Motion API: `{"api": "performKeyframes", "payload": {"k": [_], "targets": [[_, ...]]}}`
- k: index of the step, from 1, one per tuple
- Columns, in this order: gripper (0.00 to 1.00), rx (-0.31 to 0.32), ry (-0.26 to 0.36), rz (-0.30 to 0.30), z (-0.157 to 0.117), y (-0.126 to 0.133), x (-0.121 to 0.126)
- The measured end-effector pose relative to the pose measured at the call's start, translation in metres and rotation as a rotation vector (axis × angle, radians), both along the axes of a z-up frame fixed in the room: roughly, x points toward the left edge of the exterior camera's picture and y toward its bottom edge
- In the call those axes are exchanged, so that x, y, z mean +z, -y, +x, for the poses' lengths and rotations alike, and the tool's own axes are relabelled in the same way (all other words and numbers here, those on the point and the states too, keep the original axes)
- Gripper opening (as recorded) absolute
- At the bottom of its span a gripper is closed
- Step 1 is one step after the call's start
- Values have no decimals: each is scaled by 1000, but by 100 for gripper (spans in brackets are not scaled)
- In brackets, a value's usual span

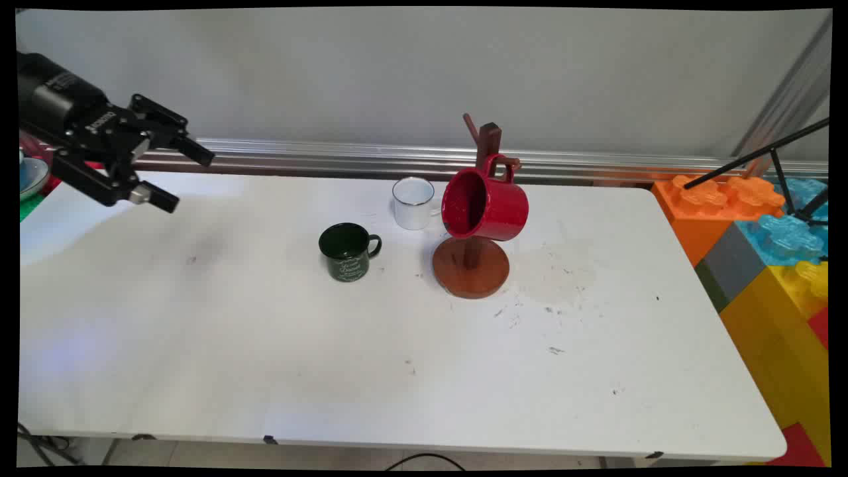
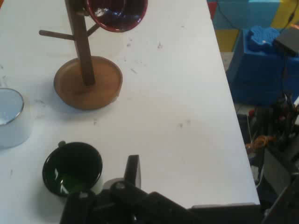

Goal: Pick up the red mug from the rack

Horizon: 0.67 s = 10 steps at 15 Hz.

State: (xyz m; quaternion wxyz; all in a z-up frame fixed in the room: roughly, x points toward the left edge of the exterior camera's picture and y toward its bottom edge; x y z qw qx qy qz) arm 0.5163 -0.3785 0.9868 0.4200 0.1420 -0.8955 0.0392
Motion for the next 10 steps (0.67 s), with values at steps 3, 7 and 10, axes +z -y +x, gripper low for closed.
{"api": "performKeyframes", "payload": {"k": [3, 7, 10], "targets": [[100, 28, 11, 20, -24, 2, 5], [100, 80, 16, 51, -73, 7, 15], [100, 120, 5, 71, -107, 9, 18]]}}
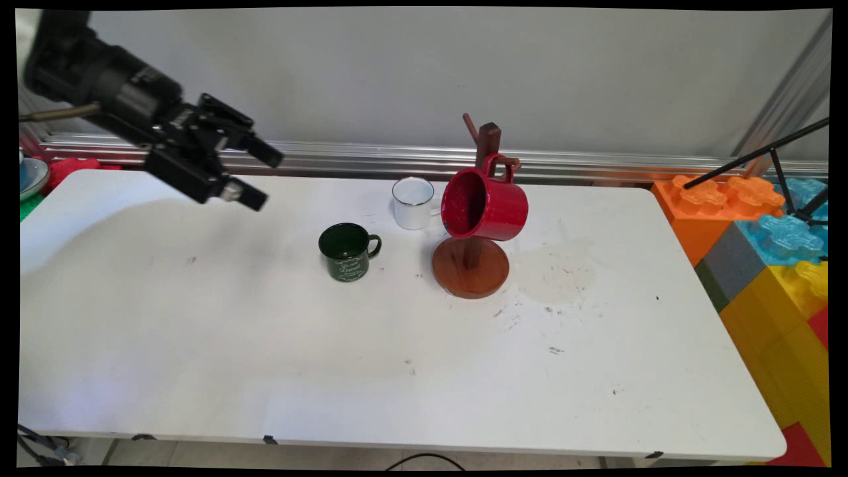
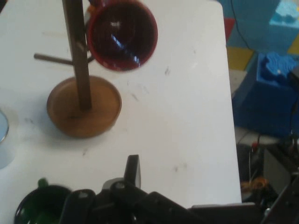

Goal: Pick up the red mug from the rack

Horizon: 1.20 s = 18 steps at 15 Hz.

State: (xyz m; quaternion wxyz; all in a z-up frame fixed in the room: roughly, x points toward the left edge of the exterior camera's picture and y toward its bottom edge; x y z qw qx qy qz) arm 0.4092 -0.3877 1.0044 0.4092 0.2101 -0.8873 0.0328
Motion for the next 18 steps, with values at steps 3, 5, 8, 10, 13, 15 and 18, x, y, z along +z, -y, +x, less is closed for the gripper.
{"api": "performKeyframes", "payload": {"k": [3, 5, 8, 10, 13, 15, 18], "targets": [[100, 41, -16, 15, -32, 3, -1], [100, 83, -39, 22, -60, 6, -6], [100, 130, -84, 16, -98, 12, -14], [100, 158, -104, 8, -121, 17, -22], [100, 200, -114, 6, -149, 25, -37], [100, 233, -118, 8, -167, 32, -50], [100, 273, -118, 13, -188, 41, -67]]}}
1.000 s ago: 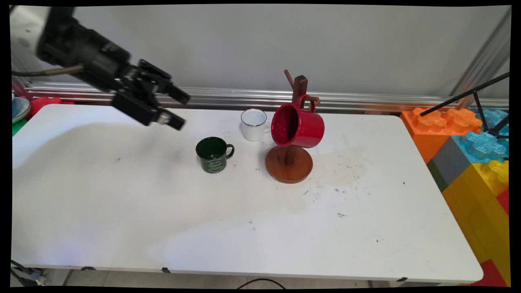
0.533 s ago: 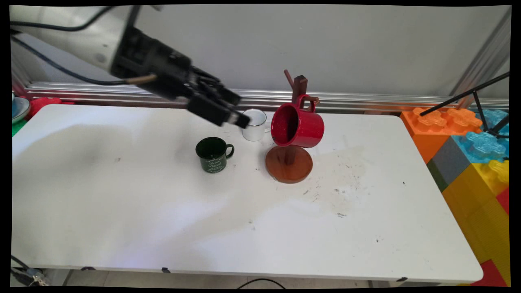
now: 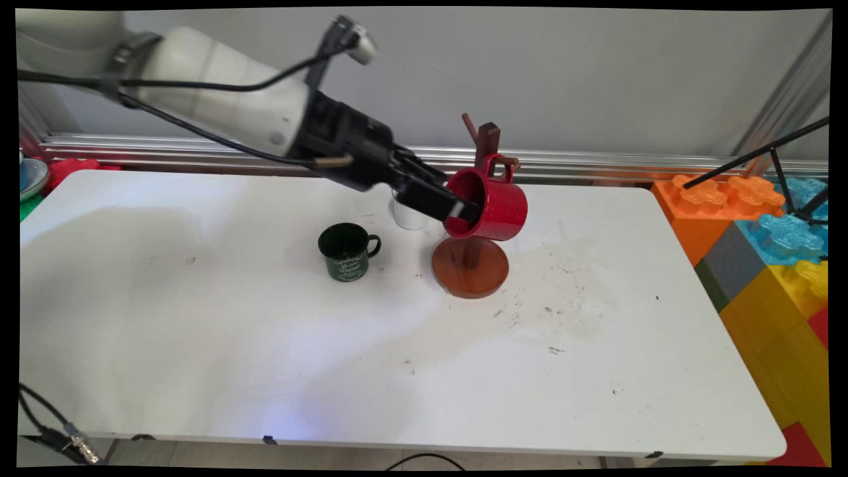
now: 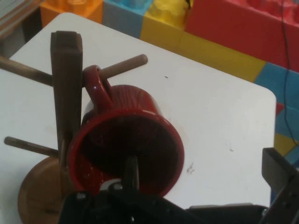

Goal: Pick up the red mug from the rack

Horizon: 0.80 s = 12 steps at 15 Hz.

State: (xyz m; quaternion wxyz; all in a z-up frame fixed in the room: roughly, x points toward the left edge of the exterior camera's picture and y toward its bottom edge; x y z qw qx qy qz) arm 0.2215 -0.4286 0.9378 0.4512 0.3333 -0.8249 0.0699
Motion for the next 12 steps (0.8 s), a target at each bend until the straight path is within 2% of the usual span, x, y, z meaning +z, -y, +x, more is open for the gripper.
{"api": "performKeyframes", "payload": {"k": [4, 12], "targets": [[100, 48, 0, 15, -26, 12, -25], [100, 88, -16, 30, -59, 21, -55]]}}
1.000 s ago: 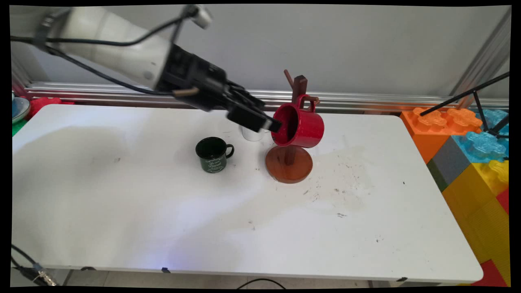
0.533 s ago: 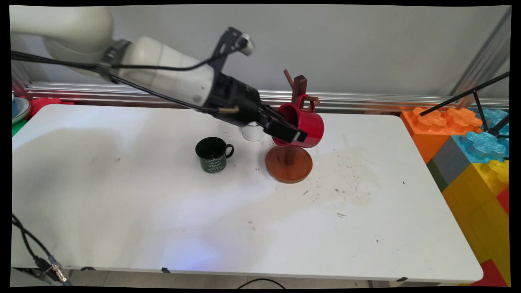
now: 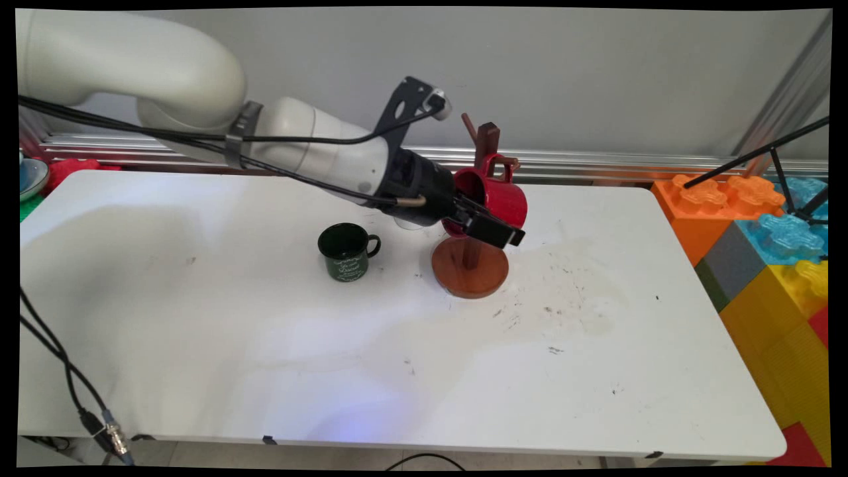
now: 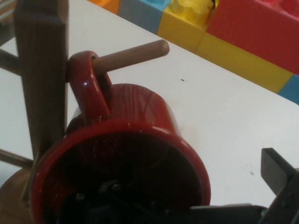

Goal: Pick up the red mug from the rack

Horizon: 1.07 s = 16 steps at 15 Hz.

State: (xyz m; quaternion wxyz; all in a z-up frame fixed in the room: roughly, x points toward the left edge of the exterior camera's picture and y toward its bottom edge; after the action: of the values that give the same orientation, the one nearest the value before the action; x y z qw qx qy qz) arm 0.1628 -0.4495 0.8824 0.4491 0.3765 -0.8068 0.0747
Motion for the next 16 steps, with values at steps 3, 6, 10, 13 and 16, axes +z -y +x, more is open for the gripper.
{"api": "performKeyframes", "payload": {"k": [3, 6, 10, 13, 16], "targets": [[100, 9, -7, -8, -7, 2, -5], [100, 13, -9, -16, -9, 2, -7], [100, 13, -13, -20, -7, 1, -4], [0, 9, -15, -22, -4, -3, 0], [0, 3, -16, -25, -1, -7, 3]]}}
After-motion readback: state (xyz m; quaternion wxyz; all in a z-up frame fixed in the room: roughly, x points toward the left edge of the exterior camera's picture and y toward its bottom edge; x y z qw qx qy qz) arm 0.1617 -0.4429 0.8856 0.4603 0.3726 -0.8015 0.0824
